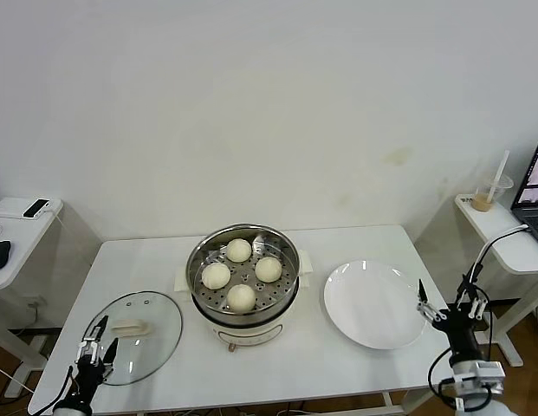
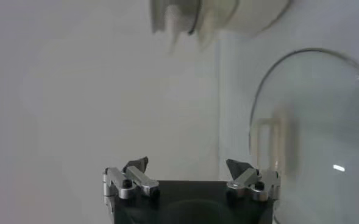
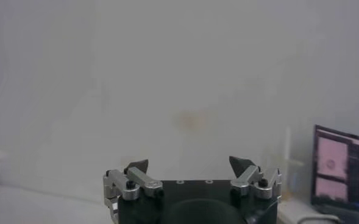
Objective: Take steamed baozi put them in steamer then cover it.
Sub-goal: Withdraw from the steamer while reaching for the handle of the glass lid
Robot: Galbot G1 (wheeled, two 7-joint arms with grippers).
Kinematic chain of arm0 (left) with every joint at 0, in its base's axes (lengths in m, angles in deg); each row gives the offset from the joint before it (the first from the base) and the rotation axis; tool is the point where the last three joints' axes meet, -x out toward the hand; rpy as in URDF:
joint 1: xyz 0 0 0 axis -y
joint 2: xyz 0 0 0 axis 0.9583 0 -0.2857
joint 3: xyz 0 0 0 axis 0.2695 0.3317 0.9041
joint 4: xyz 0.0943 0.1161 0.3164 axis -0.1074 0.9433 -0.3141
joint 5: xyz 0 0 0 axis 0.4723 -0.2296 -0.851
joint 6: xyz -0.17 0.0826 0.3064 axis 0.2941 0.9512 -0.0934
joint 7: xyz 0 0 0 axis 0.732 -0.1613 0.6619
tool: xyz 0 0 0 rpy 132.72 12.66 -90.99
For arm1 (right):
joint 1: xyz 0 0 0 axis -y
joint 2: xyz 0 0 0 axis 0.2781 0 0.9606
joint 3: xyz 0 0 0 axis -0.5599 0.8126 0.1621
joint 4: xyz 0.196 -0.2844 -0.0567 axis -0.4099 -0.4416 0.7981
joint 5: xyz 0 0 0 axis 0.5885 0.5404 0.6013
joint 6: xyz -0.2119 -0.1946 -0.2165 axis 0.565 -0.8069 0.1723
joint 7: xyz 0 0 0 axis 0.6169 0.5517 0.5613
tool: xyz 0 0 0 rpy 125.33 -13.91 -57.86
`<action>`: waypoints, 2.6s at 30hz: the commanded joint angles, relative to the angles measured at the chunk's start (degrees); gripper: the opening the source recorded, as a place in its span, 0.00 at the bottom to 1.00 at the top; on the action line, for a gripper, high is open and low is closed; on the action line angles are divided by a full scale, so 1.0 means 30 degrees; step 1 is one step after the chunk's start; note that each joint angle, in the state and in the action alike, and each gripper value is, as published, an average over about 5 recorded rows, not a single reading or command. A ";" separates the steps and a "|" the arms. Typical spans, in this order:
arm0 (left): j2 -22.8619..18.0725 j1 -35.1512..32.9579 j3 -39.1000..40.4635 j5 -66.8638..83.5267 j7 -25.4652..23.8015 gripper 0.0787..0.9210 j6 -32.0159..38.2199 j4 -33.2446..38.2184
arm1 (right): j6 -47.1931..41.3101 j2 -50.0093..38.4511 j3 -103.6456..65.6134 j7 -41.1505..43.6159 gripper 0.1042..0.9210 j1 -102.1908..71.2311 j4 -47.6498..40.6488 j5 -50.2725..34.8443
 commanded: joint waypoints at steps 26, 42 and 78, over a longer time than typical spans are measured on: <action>0.1495 0.4926 0.1775 -0.1701 -0.0563 0.88 0.0457 -0.5491 | -0.0408 0.1085 -0.0042 -0.0143 0.88 -0.2172 0.1272 0.0406; 0.1311 0.6934 0.2194 -0.1384 -0.0654 0.88 0.0379 -0.6517 | -0.0233 0.1150 0.0004 -0.0030 0.88 -0.2833 0.1655 0.0808; 0.0732 0.6640 0.1824 0.0034 0.1171 0.22 0.0994 -0.6844 | -0.0674 0.0982 0.0530 0.0244 0.88 -0.2925 0.2364 0.0831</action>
